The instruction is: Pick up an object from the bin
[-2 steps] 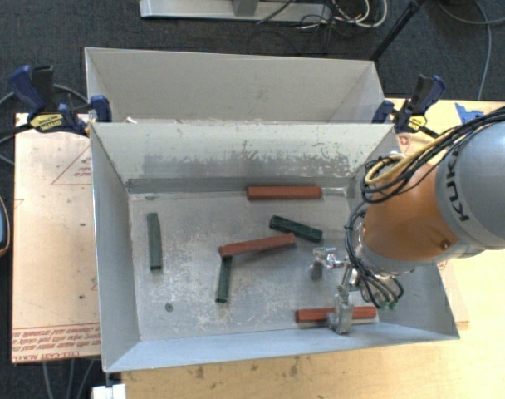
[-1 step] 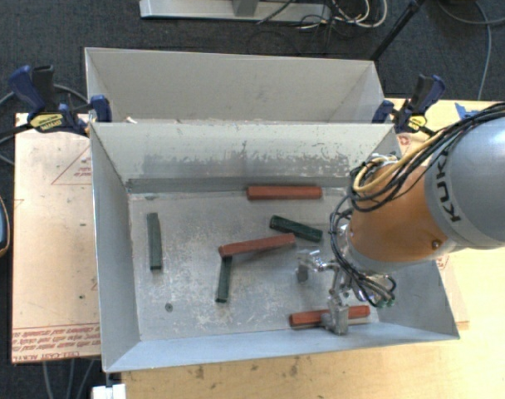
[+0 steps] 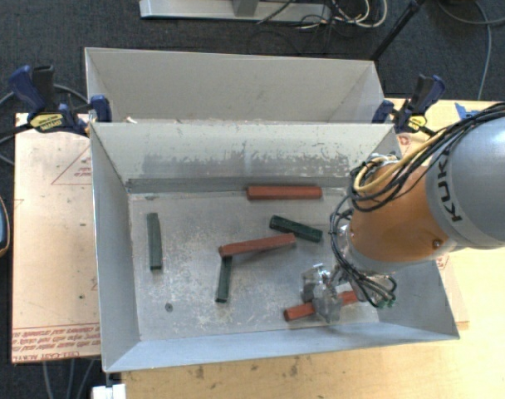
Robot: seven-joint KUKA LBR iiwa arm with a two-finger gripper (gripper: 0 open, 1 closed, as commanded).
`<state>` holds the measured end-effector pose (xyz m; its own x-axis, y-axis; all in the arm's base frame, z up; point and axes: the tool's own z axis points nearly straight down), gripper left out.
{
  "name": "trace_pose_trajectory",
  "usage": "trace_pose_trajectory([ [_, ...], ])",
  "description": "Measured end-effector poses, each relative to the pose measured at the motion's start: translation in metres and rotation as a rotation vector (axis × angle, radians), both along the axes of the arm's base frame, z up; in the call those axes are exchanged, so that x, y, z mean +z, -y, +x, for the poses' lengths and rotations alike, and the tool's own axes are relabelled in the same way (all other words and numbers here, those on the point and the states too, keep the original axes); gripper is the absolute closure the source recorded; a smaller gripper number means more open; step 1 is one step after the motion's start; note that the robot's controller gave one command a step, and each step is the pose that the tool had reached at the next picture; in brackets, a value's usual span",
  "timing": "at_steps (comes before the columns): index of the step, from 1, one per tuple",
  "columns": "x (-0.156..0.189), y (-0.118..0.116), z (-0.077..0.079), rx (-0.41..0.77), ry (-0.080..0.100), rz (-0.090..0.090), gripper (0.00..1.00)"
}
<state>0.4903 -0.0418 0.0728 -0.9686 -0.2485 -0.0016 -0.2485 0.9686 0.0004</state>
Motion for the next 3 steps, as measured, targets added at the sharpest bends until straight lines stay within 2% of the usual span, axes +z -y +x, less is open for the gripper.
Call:
trace_pose_trajectory([
  [1, 0.091, 0.029, 0.004, 0.077, 0.008, -0.003, 1.0],
  [2, 0.087, 0.027, 0.002, 0.081, 0.001, 0.0, 0.0],
  [3, -0.004, 0.064, -0.001, 0.168, 0.013, -0.002, 0.0],
])
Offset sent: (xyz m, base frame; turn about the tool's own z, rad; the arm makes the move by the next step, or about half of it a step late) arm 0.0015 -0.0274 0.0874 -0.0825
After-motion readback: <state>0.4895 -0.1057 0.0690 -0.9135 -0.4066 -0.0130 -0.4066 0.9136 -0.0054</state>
